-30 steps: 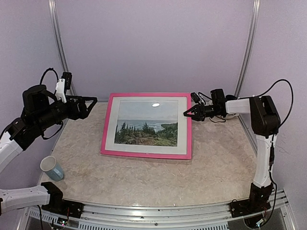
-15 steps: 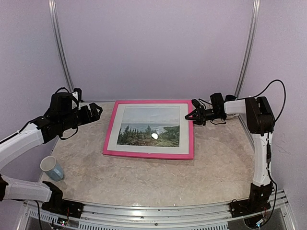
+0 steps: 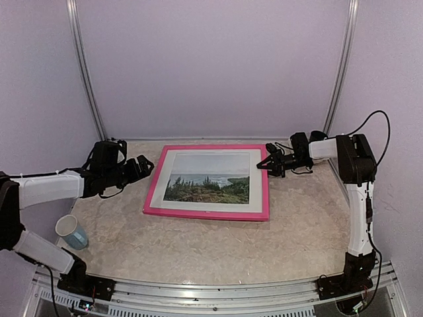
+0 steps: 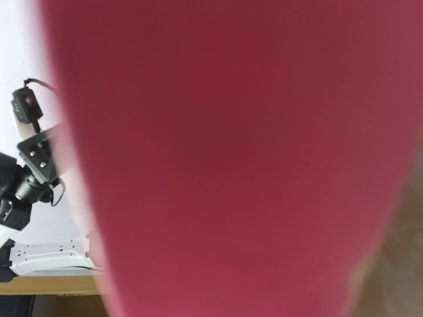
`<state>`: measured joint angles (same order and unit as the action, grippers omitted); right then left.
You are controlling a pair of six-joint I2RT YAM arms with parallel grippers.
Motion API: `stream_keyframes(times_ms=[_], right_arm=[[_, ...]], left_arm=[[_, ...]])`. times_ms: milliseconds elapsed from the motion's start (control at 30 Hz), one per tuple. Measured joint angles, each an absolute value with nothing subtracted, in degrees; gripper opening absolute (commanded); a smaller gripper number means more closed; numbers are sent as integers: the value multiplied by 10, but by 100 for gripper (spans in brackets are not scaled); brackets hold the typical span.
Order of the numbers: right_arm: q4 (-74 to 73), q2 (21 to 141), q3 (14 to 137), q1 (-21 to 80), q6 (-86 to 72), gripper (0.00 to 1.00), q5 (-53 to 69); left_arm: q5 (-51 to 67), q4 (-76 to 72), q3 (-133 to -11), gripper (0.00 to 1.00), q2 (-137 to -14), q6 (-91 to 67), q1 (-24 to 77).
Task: Put the photo into the frame
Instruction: Place the photo frame at the center of the board.
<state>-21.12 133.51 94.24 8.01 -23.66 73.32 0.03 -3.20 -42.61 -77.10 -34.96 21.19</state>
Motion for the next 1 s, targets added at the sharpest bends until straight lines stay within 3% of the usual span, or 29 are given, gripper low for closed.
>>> stream_keyframes(times_ms=[1000], right_arm=[[-287, 1362, 964, 74, -236, 21, 674]], left_arm=[[10, -124, -418, 99, -905, -357, 224]])
